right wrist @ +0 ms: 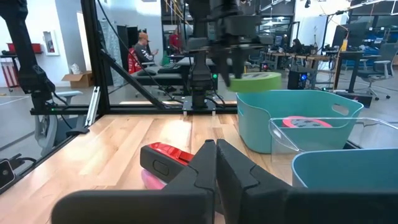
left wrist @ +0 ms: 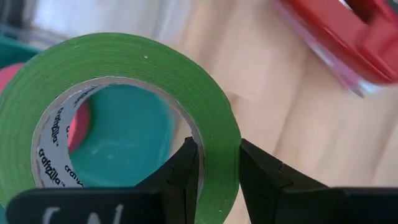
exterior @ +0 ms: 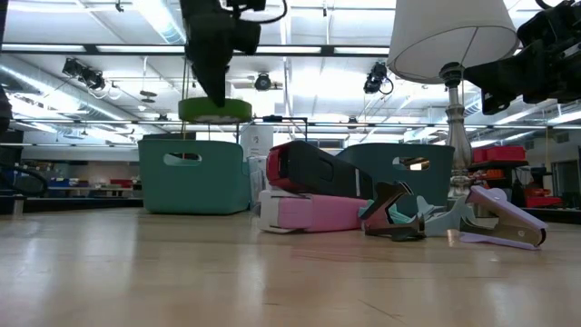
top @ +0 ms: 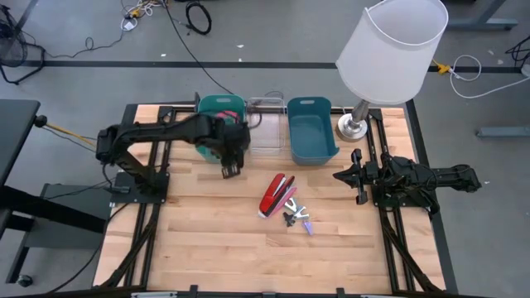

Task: Pick and place Stapler, Stapler remover, tape
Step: Put the green tape into the green bin

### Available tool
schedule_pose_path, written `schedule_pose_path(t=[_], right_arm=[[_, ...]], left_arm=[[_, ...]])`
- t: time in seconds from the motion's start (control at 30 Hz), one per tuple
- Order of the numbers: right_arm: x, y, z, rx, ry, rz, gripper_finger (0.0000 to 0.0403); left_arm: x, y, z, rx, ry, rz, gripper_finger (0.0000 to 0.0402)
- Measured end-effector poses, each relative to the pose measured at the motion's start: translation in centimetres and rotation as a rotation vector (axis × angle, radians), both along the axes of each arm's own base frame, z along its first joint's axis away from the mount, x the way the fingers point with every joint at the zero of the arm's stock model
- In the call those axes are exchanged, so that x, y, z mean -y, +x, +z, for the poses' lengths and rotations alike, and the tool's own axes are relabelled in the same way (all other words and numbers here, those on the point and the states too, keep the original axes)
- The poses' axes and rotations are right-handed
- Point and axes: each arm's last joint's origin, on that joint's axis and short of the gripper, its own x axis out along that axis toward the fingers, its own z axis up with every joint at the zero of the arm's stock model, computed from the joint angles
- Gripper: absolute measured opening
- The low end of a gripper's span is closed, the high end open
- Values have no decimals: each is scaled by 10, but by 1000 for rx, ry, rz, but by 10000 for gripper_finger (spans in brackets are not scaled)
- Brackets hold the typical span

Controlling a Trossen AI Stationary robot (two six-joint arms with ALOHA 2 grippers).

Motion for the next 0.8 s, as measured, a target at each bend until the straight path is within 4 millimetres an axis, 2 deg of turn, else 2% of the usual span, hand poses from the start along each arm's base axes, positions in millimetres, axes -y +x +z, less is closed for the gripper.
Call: schedule_pose_path(t=[0.43, 0.6, 0.8], right_arm=[[0, 0, 0, 0, 0, 0, 16], [0, 0, 0, 0, 0, 0, 16], [0, 0, 0, -1, 0, 1, 16]], left_arm=[[-72, -23, 0, 30, -51, 328, 98], [-95, -29, -5, 41, -57, 358, 98], [-126, -27, -17, 73, -33, 357, 98]])
